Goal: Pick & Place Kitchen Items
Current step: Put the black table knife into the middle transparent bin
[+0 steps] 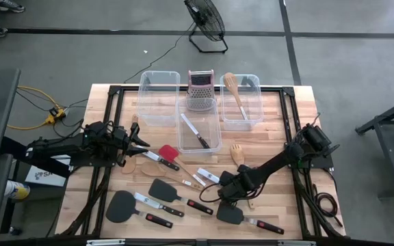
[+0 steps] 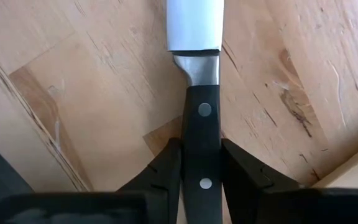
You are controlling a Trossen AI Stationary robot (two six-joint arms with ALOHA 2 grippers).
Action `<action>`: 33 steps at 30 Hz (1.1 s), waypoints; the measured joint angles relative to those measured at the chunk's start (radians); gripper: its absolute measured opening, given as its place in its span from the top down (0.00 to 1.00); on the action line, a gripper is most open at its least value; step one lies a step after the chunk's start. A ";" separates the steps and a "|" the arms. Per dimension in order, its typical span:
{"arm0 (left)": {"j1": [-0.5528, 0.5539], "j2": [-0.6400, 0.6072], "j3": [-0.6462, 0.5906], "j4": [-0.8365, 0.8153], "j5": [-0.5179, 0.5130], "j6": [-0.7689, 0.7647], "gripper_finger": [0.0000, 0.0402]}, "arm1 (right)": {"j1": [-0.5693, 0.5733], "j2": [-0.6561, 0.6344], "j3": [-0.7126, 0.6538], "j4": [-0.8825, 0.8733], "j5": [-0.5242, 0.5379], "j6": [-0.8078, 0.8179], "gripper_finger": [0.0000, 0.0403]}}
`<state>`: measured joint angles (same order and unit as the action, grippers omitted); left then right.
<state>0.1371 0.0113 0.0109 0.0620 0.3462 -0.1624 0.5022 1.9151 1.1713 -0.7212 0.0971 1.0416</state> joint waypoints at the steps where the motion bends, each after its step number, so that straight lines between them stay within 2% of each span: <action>1: 0.000 0.000 0.000 0.000 0.000 0.000 0.78 | 0.000 -0.003 -0.001 0.001 0.001 0.000 0.80; 18: 0.000 0.000 0.000 0.000 0.000 0.000 0.78 | 0.010 -0.075 -0.004 -0.013 0.036 -0.048 0.80; 33: 0.000 0.000 0.000 0.000 0.000 0.000 0.78 | 0.020 -0.224 -0.002 0.021 0.096 -0.161 0.80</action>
<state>0.1375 0.0113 0.0109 0.0624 0.3462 -0.1627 0.5227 1.6910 1.1698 -0.7002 0.1927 0.8811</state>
